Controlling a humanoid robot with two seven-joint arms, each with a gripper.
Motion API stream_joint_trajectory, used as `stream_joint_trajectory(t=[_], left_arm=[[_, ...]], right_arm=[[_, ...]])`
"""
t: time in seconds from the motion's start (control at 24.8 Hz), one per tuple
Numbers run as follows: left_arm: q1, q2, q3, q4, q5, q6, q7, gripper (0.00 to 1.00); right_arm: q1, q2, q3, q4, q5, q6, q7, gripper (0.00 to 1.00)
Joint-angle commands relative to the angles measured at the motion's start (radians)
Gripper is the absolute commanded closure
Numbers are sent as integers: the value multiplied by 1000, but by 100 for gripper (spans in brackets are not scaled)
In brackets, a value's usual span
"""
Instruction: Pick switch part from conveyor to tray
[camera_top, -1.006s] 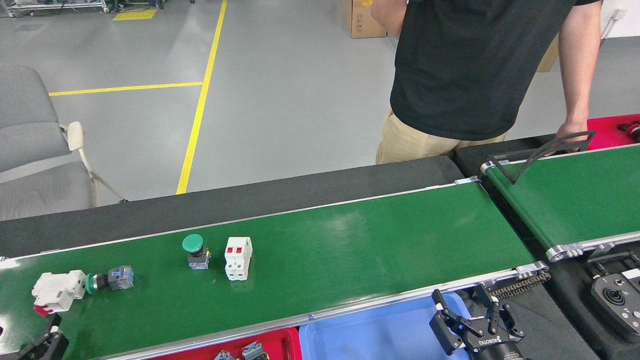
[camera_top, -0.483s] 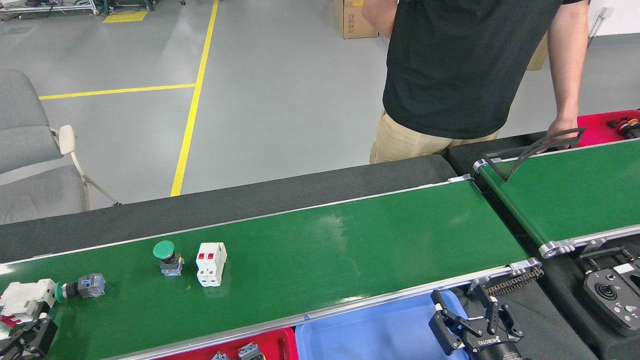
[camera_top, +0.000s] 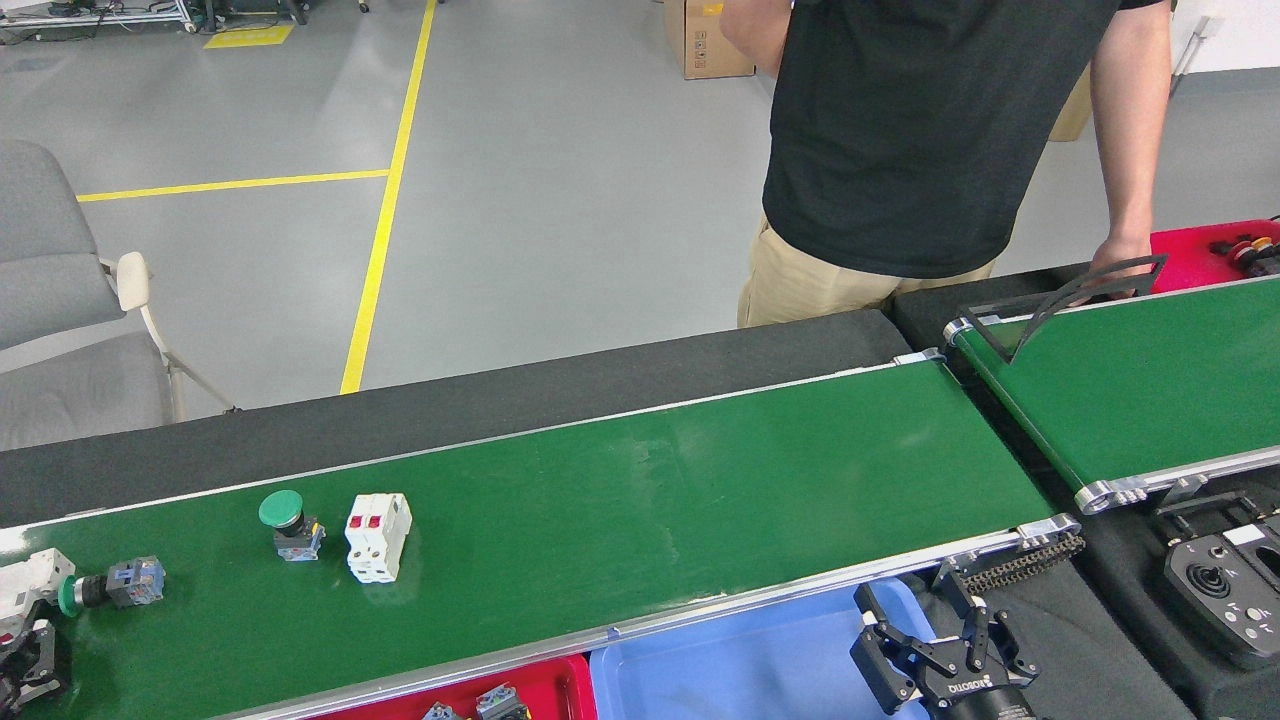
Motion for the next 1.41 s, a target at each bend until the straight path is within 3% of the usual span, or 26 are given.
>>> stream_joint_trajectory(t=[0.0,0.08,0.24,0.32,0.4,0.56,0.72,0.97,1.17,1.21,1.25,1.37], left_arm=[[-3,8,-2,-15,10,-18,16,81],[9,6,0,-56,24,-61,37,86],[81,-17,-2,-259,60,-176,37,86],[167,-73,-15,-420,62,-217,31,86],[256,-159,-84,-594,60,-237,28,86],[422,-263,-255,-857,57,-240,20,86],[422,-310,-474,-855,36,-233,2,86],[397,-360,-646,-855,-64,-228,0,84],[347,-440,-810,-855,-147,-185,-42,76],[331,-446,-836,-854,-162,-157,-59,71],[319,-451,-858,-854,-176,-127,-69,58],[310,-457,-942,-854,-205,-33,-73,9]], right_arm=[[-9,-6,0,-10,-2,-4,1,2],[-9,-1,0,-10,-2,-2,1,2],[-14,3,0,-10,-4,7,1,2],[-20,2,0,-10,-4,7,1,2],[-46,3,0,-10,-4,7,1,2],[-78,3,0,-10,-4,5,1,2],[-63,-9,-1,-24,-4,-2,-1,2],[-44,-112,-26,-58,-4,4,-1,2],[-40,-118,-26,-58,22,8,2,2],[-40,-117,-26,-58,40,10,4,2],[-38,-113,-26,-58,68,10,4,2],[-34,-92,-24,-58,139,14,4,3]])
